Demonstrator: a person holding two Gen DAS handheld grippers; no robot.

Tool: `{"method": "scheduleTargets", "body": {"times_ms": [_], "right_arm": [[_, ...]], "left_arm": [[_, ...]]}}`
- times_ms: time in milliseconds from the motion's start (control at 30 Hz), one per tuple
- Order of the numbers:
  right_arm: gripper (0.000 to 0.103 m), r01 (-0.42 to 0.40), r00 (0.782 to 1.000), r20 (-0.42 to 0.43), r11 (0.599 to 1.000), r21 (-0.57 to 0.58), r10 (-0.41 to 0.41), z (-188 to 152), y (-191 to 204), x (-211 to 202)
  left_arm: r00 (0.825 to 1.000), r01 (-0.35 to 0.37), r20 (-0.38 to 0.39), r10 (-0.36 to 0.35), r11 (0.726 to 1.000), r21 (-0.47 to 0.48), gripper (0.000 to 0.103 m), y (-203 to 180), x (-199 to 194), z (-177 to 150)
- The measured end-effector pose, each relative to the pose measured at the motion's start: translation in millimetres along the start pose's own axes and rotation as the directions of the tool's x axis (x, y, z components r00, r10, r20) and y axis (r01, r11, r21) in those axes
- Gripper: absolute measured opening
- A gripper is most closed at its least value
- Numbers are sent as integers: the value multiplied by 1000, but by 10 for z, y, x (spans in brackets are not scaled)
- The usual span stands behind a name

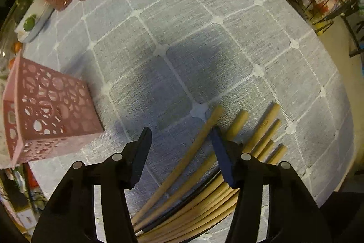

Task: Organize utensils
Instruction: 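Lower the left tool to the chopstick pile and grasp one wooden stick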

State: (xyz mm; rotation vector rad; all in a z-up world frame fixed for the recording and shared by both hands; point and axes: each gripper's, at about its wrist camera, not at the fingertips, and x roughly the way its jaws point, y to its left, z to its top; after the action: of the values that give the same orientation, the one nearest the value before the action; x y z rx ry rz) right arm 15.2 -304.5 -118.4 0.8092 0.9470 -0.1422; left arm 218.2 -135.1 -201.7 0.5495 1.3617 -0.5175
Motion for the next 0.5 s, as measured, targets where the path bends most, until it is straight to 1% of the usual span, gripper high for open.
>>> {"method": "scheduleTargets", "body": {"times_ms": [67, 100, 133, 167, 233, 267, 333, 400, 500], "right_arm": [[98, 5, 1000, -2, 1000, 2, -5, 6, -1, 8], [98, 8, 1000, -3, 1000, 1, -8, 6, -2, 14], [98, 12, 1000, -4, 1000, -1, -12, 3, -2, 20], [98, 17, 1000, -6, 1000, -4, -17, 1, 0, 31], [98, 29, 999, -18, 1000, -1, -29, 4, -17, 66], [98, 31, 999, -26, 1000, 4, -31, 6, -27, 84], [98, 38, 999, -35, 999, 12, -38, 6, -45, 116], [98, 53, 998, -30, 998, 14, -53, 8, -52, 126], [98, 82, 996, -23, 997, 10, -82, 10, -42, 154]], "left_arm": [[1000, 24, 5, -24, 1000, -1, 53, 44, 12, -5], [999, 33, 8, -33, 999, 2, 48, 62, 9, -15], [998, 58, 11, -58, 998, 4, 44, 75, 7, -19], [997, 78, 10, -78, 997, 4, 38, 82, 5, -23], [996, 87, 10, -87, 996, 28, 27, 40, -1, -18], [995, 104, 7, -104, 994, 28, 17, 16, 3, -7], [996, 90, 16, -91, 996, 27, 16, -21, 12, -7], [995, 95, 33, -95, 995, 6, 16, -38, -37, -9], [990, 107, 91, -106, 994, -8, 15, -33, -108, -138]]}}
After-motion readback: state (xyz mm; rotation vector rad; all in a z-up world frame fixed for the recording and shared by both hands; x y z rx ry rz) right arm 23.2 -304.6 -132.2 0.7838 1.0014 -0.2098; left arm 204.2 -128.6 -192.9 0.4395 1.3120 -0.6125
